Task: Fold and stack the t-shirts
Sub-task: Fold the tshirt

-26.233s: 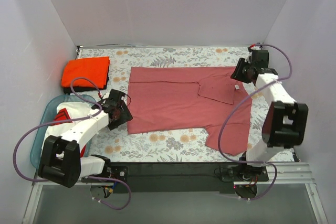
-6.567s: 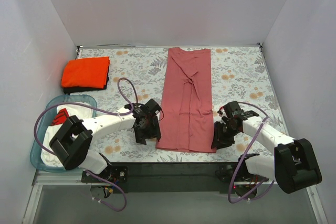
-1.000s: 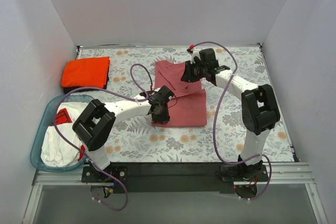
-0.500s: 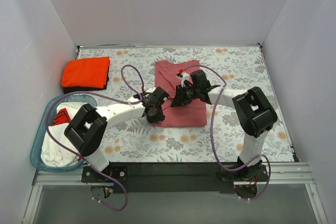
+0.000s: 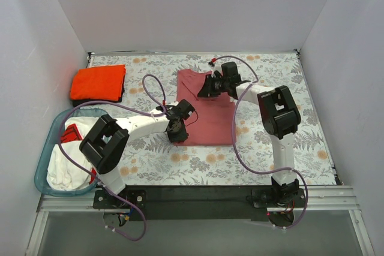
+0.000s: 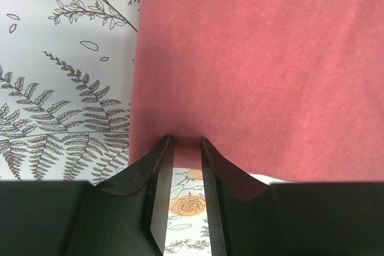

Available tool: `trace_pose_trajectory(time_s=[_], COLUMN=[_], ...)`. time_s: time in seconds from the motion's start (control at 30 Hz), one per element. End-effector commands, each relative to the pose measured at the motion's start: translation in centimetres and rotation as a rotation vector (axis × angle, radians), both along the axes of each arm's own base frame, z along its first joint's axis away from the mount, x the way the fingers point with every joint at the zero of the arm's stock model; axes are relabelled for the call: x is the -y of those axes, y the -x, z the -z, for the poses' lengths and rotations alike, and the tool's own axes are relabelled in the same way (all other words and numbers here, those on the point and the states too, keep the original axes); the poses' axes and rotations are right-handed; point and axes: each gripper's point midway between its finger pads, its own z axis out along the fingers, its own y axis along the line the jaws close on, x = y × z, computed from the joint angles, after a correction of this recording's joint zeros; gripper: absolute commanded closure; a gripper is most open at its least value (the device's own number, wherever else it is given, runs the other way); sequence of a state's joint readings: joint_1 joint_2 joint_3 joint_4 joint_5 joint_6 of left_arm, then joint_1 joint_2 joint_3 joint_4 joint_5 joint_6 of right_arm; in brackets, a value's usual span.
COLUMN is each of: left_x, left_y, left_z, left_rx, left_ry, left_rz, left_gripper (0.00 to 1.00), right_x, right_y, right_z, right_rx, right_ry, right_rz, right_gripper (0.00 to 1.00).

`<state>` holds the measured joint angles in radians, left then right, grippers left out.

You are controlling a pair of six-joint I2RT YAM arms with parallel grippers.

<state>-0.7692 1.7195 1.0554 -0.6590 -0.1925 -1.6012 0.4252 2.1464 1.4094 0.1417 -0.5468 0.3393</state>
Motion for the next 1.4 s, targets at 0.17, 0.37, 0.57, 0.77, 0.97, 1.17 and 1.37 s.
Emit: trace_pose_trajectory(time_s=[0.17, 0.37, 0.57, 0.77, 0.97, 1.17, 1.37], left_x=[-1.1, -0.6, -0.2, -0.8, -3.1, -3.8, -3.9], left_y=[1.1, -0.1, -0.3, 1.8, 4.6, 4.4, -0.1], left_z=[-2.7, -6.4, -5.4, -0.9, 2.5, 1.2, -3.0], left_rx=[0.044, 0.191, 0.141, -0.056, -0.207, -0.174, 0.009], left_ry=[0.048, 0.201, 0.363, 0.395, 0.365, 0.386, 0.394], left_rz=[-0.015, -0.046, -0.062, -0.112, -0.223, -0.24, -0.233], left_gripper=[0.76, 0.75, 0.79, 0.83, 0.84, 0.84, 0.8], right_x=[2.8, 5.2, 7.5, 11.5, 14.4, 14.8, 14.5], right_y=[-0.5, 10.0, 18.0, 21.7, 23.6, 22.4, 16.6], right_z=[-6.9, -7.4, -5.2, 1.7, 5.9, 4.0, -2.6], right_rx=[-0.013, -0.172, -0.264, -0.525, -0.677, -0.614, -0.367], right_ry=[-0.176, -0.25, -0.253, -0.233, -0.22, -0.254, -0.286], right_rz=[0.015, -0.063, -0.091, 0.038, 0.152, 0.146, 0.127], right_gripper=[0.76, 0.76, 0.77, 0.81, 0.82, 0.82, 0.82])
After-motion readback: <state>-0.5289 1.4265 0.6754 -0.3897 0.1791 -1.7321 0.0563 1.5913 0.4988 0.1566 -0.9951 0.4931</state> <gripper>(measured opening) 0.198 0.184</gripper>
